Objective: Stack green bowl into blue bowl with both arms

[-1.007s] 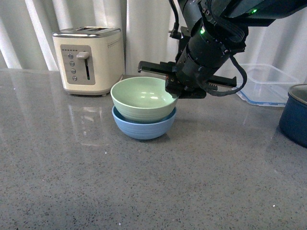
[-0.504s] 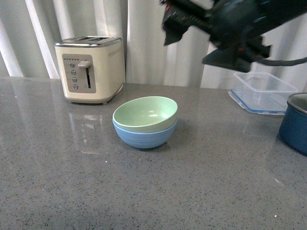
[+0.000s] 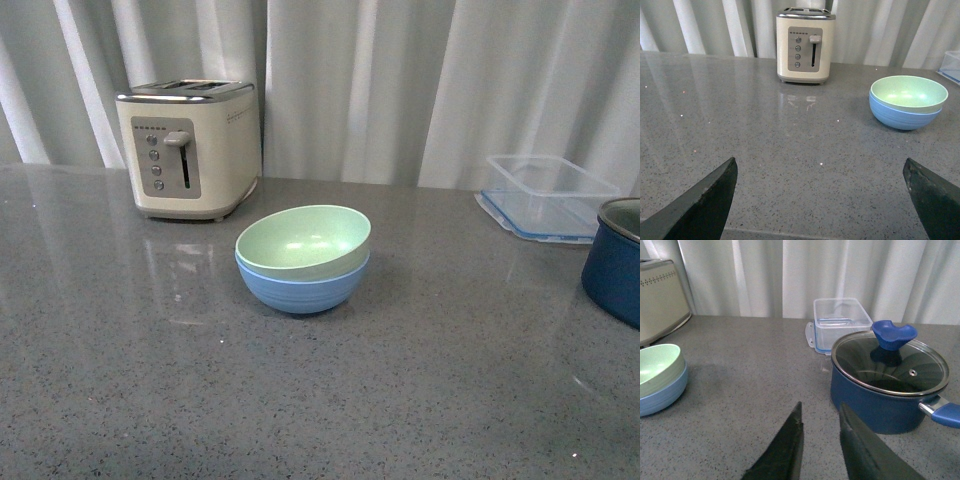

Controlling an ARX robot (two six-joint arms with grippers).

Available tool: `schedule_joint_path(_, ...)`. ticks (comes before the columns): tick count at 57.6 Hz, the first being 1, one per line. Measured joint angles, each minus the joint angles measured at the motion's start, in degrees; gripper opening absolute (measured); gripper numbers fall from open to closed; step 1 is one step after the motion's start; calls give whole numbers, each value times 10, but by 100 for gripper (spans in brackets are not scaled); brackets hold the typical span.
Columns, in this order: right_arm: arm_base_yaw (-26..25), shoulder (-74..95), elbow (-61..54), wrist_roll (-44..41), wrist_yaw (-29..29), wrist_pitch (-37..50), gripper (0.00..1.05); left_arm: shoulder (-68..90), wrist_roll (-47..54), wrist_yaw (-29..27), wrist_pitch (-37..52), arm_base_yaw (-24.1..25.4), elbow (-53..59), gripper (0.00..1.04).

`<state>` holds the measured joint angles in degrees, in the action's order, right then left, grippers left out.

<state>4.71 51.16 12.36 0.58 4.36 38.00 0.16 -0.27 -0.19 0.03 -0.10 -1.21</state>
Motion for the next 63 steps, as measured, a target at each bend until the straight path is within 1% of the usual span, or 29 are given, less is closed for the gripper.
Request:
schedule_joint_path(4, -24, -24, -15, -2, -35, -2, 1, 0, 0, 0, 0, 0, 0, 98)
schedule_joint_path(5, -30, -30, -19, -4, -39, -4, 1, 0, 0, 1, 0, 0, 0, 98)
schedule_joint_path(11, -46, -57, -40, -4, -38, -14, 1, 0, 0, 2, 0, 0, 0, 98)
schedule_joint_path(40, -46, -210, -99, -4, -43, -108, 1, 0, 0, 1, 0, 0, 0, 98)
schedule_joint_path(47, -46, -227, -121, -4, -43, -97, 1, 0, 0, 2, 0, 0, 0, 98)
schedule_joint_path(63, -46, -308, -121, -4, -43, -174, 1, 0, 0, 2, 0, 0, 0, 98)
